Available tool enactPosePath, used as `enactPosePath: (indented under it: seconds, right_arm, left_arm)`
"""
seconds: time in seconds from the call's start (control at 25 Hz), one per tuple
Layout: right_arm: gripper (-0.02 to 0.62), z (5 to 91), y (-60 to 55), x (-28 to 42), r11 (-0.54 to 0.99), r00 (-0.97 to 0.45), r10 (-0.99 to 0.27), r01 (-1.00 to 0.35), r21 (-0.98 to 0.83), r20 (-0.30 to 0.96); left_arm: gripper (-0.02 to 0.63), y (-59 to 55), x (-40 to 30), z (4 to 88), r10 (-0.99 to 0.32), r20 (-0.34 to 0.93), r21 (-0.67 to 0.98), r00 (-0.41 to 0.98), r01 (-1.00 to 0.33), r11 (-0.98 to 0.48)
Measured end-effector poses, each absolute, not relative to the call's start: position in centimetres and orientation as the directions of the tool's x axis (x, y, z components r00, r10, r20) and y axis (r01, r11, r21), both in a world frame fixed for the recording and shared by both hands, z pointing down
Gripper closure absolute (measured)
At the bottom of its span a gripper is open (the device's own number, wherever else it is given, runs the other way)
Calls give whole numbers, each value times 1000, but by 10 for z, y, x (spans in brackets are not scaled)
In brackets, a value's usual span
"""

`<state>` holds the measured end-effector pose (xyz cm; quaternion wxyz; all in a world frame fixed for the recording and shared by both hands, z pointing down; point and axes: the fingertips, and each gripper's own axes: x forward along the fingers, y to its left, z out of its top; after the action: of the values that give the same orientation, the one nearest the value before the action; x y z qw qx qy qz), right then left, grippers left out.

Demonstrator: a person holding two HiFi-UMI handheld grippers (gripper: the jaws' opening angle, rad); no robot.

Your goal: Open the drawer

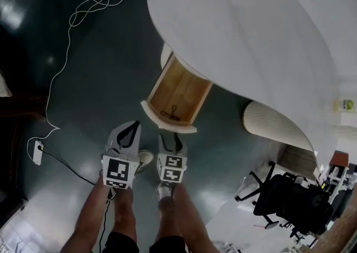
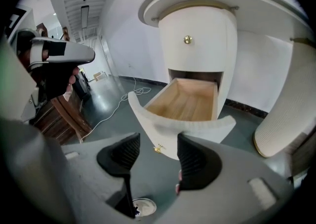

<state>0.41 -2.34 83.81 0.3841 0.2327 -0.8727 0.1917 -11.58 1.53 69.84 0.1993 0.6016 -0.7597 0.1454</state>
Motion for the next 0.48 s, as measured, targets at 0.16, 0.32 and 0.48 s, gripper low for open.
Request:
enactPosePath:
  seconds: [0.16,0.32,0.48]
  right_arm:
    - [356,802,-38,7,815,-607,-288,-561,-143,741]
    - [356,760,-59,9,808,-617,-326,-575,-129,716]
    - [356,712,-76,15,799,-632,-359,-589,-125,686]
  left_arm:
    - [595,0,-116,663,-870,451,3,-197,-975,222]
    - [595,-17,-116,623,-886,421,-8,-196,-977,212]
    - [595,-29,-111,581,-895,402,-22,-192,-979,201]
